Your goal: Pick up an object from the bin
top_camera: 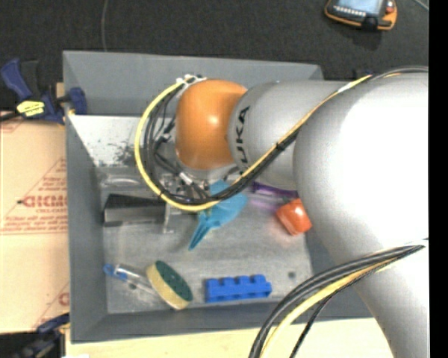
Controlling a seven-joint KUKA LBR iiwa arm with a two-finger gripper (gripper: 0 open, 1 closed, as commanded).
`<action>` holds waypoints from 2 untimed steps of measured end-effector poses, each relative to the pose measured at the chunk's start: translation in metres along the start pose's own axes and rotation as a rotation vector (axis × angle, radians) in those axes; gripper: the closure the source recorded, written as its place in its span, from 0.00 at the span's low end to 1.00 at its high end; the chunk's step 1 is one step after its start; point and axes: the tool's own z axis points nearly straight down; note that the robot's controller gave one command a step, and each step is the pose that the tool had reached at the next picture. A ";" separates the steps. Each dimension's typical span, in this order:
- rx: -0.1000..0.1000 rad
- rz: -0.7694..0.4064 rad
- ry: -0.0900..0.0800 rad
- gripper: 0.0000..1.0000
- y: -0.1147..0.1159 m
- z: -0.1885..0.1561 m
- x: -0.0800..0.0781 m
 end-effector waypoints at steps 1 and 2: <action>0.004 -0.183 -0.004 1.00 0.002 0.007 0.000; 0.001 0.068 -0.001 1.00 0.003 -0.023 -0.009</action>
Offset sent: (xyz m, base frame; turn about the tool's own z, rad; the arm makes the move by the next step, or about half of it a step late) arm 0.0108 0.0060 0.0343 0.1410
